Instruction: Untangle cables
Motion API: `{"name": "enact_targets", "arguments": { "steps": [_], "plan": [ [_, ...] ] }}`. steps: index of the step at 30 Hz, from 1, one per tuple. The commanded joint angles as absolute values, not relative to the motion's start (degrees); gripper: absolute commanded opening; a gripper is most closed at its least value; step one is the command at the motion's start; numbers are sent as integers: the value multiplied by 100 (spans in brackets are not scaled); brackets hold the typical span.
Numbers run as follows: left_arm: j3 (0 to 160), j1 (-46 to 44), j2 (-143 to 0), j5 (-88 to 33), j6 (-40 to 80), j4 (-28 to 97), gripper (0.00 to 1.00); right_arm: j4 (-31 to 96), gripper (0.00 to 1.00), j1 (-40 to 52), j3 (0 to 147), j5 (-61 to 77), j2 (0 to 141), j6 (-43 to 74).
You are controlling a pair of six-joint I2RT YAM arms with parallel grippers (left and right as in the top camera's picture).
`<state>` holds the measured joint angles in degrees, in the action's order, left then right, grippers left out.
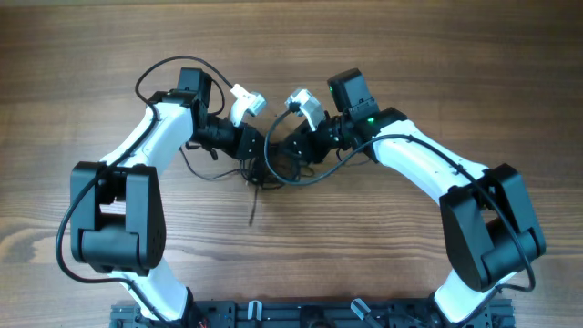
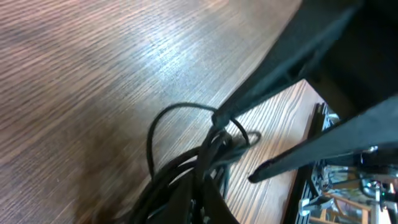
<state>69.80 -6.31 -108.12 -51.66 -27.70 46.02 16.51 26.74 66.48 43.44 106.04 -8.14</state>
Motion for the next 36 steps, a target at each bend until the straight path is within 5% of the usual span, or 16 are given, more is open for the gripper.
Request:
{"name": "enact_targets", "arguments": {
  "steps": [1,13,26,36],
  "plan": [
    [7008,-617,-10877,-5288,-2034,4394,4,1584,26,2698,6689,4545,10462,-1669],
    [7008,-534,-11708,-5500,-1297,3594,4,1844,28,2915,6687,2681,10276,-2856],
    [7008,-534,-11863,-5498,-847,3061,4,624,33,2936,6687,2676,11493,-2847],
    [7008,-436,-11863,-5502,-803,3059,4,670,17,2945,6687,2679,11649,-2832]
  ]
}}
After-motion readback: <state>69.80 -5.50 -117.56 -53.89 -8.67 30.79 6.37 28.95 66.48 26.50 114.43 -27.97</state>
